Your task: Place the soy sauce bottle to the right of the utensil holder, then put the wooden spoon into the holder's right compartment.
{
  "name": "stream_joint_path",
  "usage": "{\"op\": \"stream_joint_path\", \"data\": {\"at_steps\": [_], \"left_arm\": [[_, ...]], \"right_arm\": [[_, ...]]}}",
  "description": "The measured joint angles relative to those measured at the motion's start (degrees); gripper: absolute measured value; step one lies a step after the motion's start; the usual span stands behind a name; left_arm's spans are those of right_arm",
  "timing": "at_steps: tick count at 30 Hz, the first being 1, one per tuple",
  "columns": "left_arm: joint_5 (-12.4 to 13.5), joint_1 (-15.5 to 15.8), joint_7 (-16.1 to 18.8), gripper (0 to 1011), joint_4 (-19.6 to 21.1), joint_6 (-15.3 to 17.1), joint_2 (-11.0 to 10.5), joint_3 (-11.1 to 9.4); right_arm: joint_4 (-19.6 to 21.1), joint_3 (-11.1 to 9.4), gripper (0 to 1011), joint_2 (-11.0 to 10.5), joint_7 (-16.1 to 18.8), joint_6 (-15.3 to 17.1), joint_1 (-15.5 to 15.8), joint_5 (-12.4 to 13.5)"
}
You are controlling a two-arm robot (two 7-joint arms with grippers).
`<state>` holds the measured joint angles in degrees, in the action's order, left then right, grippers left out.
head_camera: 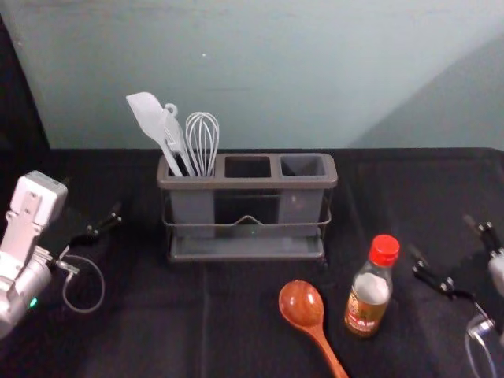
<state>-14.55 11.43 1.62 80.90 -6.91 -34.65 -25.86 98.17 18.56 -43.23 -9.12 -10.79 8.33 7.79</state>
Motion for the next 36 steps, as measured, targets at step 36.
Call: {"op": "stream_joint_path", "data": {"at_steps": [36], "left_arm": [[0.0,0.0,0.0,1011,0.0,0.0,0.0,0.0]], "right_arm": [[8.7,-6.0,1002,-4.1,24.5,-8.4,9.3,25.9]]}}
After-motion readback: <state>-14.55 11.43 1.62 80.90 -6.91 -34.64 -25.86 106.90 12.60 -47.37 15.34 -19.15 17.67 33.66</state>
